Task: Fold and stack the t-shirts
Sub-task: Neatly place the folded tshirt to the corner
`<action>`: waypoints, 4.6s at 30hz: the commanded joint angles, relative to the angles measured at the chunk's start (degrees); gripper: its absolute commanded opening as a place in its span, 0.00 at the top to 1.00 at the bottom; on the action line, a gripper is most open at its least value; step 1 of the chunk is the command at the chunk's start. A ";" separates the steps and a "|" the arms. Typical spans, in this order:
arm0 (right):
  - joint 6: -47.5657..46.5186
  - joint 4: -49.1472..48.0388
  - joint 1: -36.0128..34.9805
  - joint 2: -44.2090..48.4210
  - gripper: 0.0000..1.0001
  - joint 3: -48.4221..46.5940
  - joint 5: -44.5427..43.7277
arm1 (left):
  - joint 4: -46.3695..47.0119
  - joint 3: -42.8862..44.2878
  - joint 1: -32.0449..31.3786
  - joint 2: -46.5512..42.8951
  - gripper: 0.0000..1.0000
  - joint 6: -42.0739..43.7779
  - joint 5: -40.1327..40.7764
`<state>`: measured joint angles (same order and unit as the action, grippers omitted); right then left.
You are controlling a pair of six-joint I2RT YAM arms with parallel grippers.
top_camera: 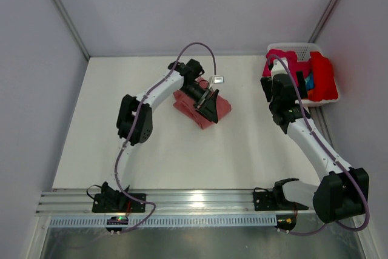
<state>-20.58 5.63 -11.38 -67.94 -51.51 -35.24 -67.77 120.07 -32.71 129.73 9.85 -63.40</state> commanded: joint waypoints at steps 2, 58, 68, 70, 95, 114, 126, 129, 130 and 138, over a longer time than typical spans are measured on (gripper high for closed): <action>0.89 -1.85 0.30 -0.43 0.01 -0.79 -0.88 | -13.16 3.40 -0.69 8.58 0.01 11.33 -4.28; 0.27 -2.63 0.30 0.26 0.01 0.35 0.53 | 5.73 10.62 0.11 10.03 0.01 -6.36 3.86; -1.74 -13.62 0.30 5.98 0.00 2.72 -9.58 | 18.71 -12.84 -11.05 -9.40 0.01 0.61 48.25; -2.27 -13.81 0.30 6.07 0.01 2.99 -9.06 | 20.21 -13.46 -13.24 -9.50 0.01 0.70 53.18; -1.92 -11.34 0.30 6.07 0.01 3.34 -5.10 | 31.29 -7.47 -18.88 5.36 0.01 4.04 87.48; -1.31 -9.41 0.30 6.51 0.01 2.99 -3.87 | 27.95 -15.66 -18.36 -0.09 0.76 4.74 87.39; -0.96 -8.18 0.30 7.21 0.01 2.90 -2.11 | 25.58 -22.15 -8.61 -3.43 0.89 3.16 87.12; -0.78 -7.65 0.30 7.03 0.01 2.64 -1.93 | 26.89 -25.83 -6.41 -4.66 0.89 5.00 88.53; -0.78 -7.56 0.30 7.03 0.01 2.64 -1.93 | 27.33 -26.81 -5.71 -4.92 0.89 5.53 88.79; -0.69 -7.04 0.30 7.12 0.01 2.46 -1.76 | 30.15 -35.86 1.50 -9.41 0.93 12.03 89.58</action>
<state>-22.33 -0.95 -11.38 -62.59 -47.88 -37.26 -35.81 88.20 -33.50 121.80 18.59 25.96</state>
